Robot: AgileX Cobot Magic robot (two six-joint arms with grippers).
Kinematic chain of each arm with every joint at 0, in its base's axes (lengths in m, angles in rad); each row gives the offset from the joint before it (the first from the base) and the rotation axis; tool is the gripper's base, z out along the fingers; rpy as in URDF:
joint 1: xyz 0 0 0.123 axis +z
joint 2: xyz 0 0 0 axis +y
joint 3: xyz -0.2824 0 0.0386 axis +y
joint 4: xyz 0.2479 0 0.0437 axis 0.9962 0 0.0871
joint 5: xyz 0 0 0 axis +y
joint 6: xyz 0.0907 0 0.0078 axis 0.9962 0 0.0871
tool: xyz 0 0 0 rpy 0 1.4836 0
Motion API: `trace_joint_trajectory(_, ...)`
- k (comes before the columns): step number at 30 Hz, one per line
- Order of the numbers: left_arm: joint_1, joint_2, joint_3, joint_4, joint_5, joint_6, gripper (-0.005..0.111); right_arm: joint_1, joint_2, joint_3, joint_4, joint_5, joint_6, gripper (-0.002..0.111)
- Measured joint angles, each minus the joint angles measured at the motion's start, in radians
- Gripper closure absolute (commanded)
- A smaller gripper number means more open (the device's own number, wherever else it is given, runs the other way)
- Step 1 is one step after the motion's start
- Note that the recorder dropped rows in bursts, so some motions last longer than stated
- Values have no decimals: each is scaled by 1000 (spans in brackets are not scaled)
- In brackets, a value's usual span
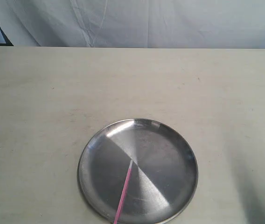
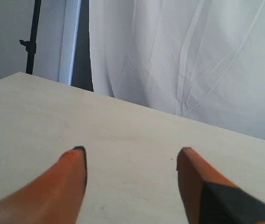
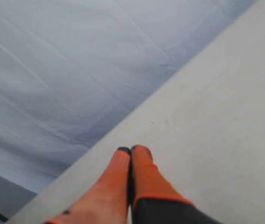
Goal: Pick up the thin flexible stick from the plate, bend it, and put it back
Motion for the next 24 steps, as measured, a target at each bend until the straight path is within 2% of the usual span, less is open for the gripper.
trace_joint_trajectory(5,0,0,0,0,0,0,51,0,0,0,9,-248,0,109)
trace_joint_trajectory(13,0,0,0,0,-2,0,51,0,0,0,264,-409,0,109)
trace_joint_trajectory(16,0,0,0,0,-2,0,51,0,0,0,275,-514,0,109)
trace_joint_trajectory(18,0,0,0,0,-2,0,51,0,-2,-11,190,-529,18,109)
trace_joint_trajectory(24,0,0,0,0,-2,0,51,0,107,-210,-514,-337,296,109)
